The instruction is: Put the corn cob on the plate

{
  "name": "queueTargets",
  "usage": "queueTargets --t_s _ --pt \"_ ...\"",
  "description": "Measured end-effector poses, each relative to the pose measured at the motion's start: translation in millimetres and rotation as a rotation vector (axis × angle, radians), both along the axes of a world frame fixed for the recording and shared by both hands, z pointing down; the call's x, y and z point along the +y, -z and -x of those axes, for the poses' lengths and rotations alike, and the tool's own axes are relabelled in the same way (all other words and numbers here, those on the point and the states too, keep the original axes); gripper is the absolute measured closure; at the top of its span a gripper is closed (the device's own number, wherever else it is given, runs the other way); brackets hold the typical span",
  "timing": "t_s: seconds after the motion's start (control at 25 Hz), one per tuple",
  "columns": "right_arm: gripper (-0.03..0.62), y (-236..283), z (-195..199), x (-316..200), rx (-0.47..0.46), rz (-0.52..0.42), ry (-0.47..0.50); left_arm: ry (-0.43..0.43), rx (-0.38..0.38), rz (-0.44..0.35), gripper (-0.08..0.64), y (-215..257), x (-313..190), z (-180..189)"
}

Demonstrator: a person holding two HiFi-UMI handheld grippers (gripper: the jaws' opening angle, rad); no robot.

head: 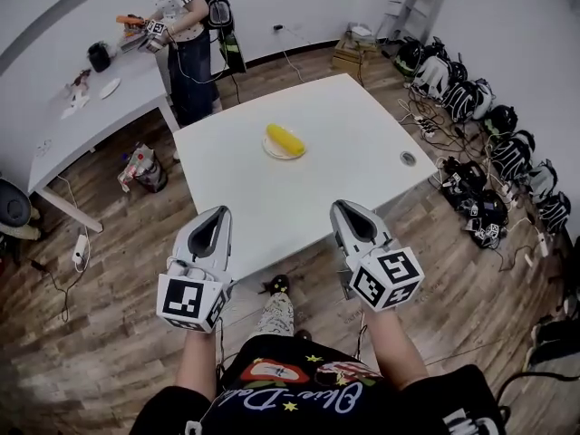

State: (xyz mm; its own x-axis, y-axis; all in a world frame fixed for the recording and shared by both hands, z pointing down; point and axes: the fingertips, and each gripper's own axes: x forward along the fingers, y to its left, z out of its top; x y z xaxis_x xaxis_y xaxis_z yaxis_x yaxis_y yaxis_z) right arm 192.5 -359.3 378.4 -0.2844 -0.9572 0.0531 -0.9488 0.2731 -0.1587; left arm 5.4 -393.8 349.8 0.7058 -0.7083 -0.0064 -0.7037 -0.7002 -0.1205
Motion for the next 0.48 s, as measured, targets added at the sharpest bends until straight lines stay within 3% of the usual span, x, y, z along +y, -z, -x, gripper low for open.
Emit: queueTargets --t_s 0.2,0.48 --pt "0.56 13 1 19 0.017 -0.026 0.003 -0.02 0.038 -0.018 0.561 15 18 -2" --pt "0.56 20 13 33 0.013 -0.045 0.019 0.015 0.001 -0.004 0.561 13 26 10"
